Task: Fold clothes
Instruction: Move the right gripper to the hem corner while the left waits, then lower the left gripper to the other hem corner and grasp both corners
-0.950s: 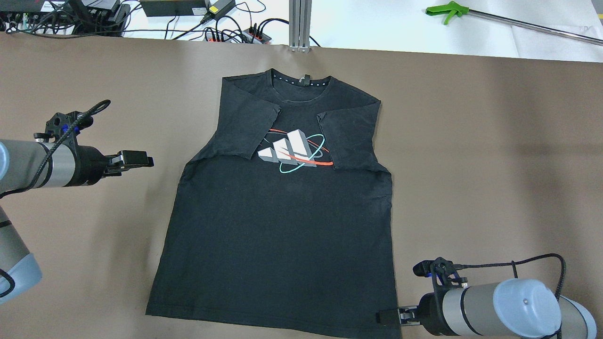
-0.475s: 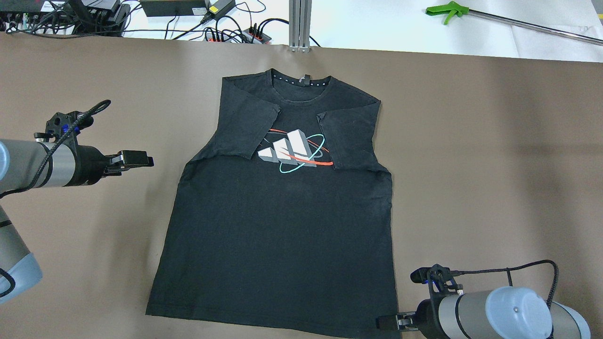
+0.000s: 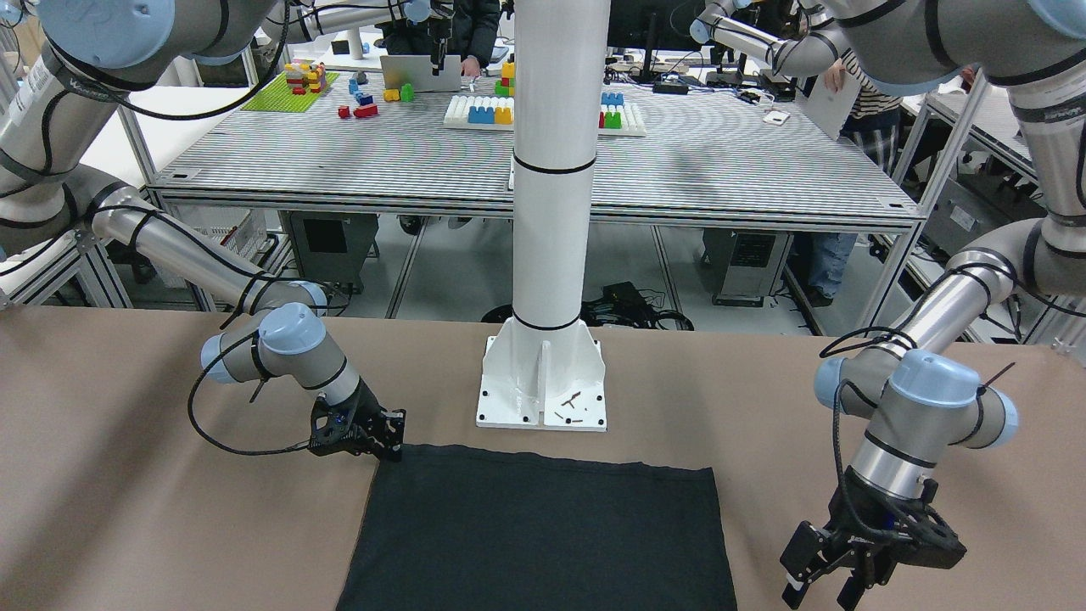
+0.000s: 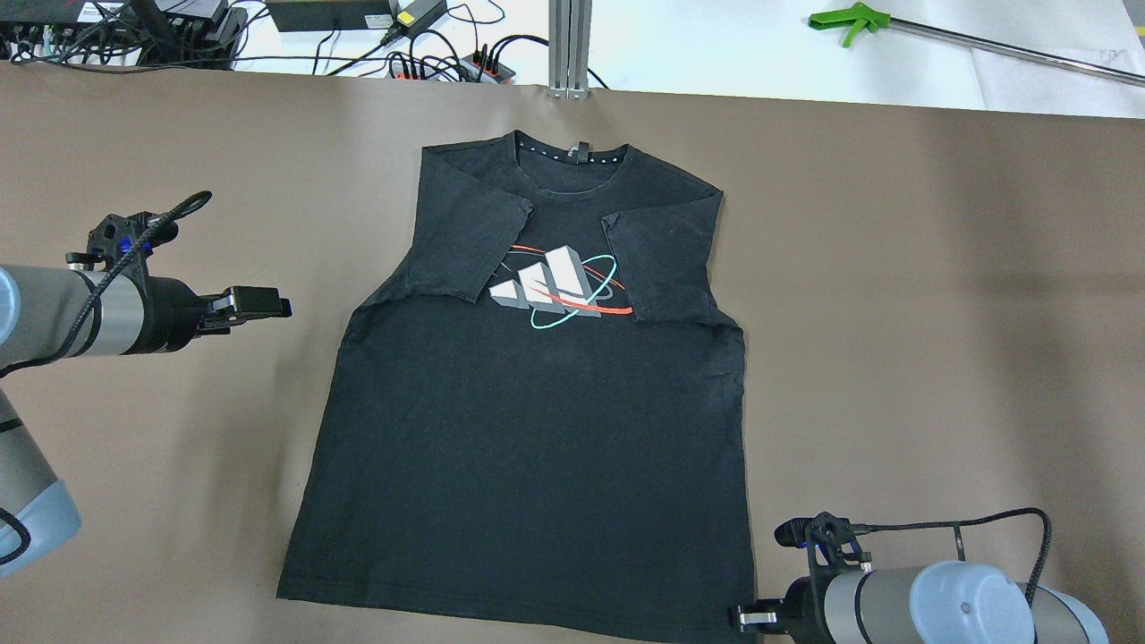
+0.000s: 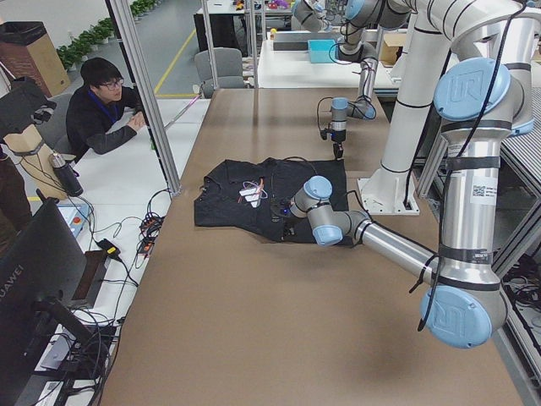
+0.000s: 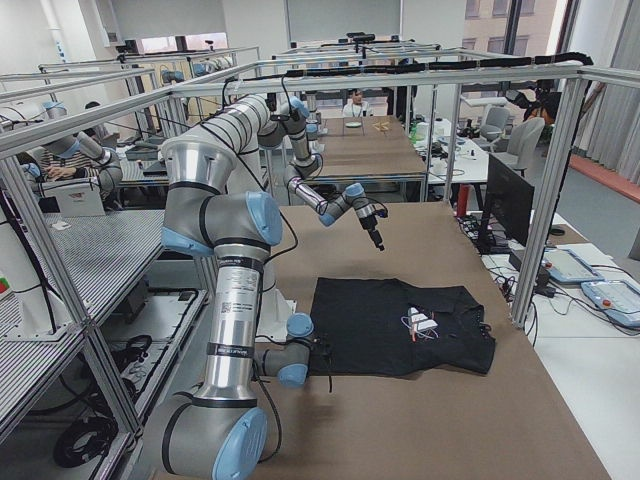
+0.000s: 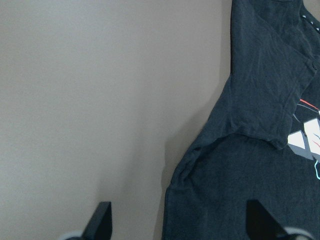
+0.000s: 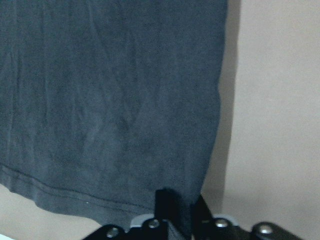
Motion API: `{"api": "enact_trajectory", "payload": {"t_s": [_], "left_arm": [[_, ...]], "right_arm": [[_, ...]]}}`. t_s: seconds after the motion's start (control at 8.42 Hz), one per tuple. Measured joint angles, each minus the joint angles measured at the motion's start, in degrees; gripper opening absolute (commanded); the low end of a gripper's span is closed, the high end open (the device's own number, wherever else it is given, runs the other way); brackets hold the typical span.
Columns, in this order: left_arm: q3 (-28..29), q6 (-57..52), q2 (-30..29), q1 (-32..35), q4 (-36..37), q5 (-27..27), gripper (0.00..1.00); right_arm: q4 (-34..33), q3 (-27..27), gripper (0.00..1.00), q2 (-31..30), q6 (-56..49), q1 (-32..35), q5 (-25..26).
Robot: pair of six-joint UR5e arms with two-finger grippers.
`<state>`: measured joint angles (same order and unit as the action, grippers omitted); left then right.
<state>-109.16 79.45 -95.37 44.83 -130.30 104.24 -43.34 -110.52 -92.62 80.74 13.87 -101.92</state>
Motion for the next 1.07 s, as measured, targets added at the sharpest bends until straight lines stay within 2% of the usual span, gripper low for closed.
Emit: {"api": "enact_trajectory", "payload": {"t_s": [0.48, 0.83, 1.07], "left_arm": [[-0.15, -0.4, 0.26, 0.07, -0.31, 0.04, 0.94], [-0.2, 0.38, 4.93, -0.71, -8.92, 1.87, 0.95], [-0.42, 3.56, 6.51, -4.28, -11.68, 1.14, 0.95]], "right_arm": [[0.06, -1.96, 0.0, 0.03, 1.56, -0.88, 1.32], [0.69, -3.17, 0.0, 0.3, 1.55, -0.52, 1.34], [0.85, -3.35, 0.0, 0.73, 1.49, 0.35, 1.5]]}}
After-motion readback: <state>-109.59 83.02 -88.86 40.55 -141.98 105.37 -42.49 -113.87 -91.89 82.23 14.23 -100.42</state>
